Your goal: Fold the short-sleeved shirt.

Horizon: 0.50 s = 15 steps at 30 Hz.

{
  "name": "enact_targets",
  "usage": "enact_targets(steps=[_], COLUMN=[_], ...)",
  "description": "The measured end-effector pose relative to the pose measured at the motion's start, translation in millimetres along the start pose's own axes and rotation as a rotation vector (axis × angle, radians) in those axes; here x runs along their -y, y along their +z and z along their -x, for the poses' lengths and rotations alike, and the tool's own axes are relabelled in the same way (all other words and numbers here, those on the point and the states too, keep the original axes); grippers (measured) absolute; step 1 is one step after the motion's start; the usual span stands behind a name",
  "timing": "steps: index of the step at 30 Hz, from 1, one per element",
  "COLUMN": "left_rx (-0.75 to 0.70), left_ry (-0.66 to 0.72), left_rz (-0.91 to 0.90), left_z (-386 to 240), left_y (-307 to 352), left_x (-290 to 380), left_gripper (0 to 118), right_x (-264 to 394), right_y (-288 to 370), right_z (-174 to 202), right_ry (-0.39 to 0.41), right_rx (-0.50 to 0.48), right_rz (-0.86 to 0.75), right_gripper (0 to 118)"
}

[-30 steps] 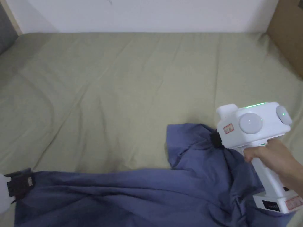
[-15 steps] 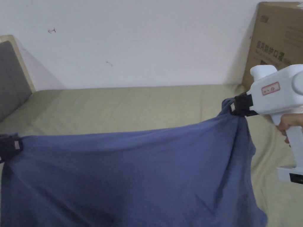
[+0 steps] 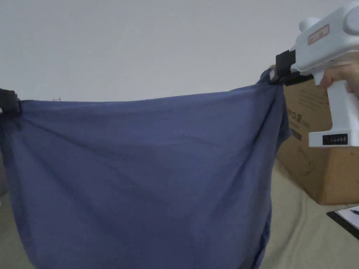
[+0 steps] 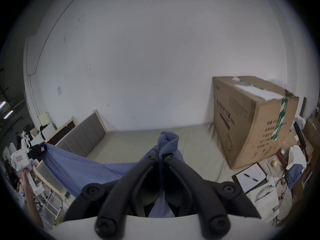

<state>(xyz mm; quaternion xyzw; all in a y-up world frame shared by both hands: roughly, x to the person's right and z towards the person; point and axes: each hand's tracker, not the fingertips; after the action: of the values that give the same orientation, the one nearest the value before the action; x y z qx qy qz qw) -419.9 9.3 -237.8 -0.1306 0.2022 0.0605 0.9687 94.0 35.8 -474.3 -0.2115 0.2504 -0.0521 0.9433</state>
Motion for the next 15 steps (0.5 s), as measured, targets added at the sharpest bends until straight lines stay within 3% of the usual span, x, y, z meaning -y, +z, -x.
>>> enact_targets(steps=[4, 10, 15], left_rx=[-0.001, 0.015, 0.008], left_ry=[-0.006, 0.0, 0.01], left_rz=[-0.058, -0.12, -0.167], left_z=[-11, -30, -41], left_y=[-19, -52, -91], left_x=[-53, -110, -142], left_gripper=[3, 3, 3], right_x=[-50, -108, -142], right_y=[1, -5, -10], right_z=[4, 7, 1], right_ry=[-0.043, -0.043, -0.109], right_rx=[0.017, 0.079, 0.08], right_rz=[-0.064, -0.104, -0.171], right_gripper=[4, 4, 4])
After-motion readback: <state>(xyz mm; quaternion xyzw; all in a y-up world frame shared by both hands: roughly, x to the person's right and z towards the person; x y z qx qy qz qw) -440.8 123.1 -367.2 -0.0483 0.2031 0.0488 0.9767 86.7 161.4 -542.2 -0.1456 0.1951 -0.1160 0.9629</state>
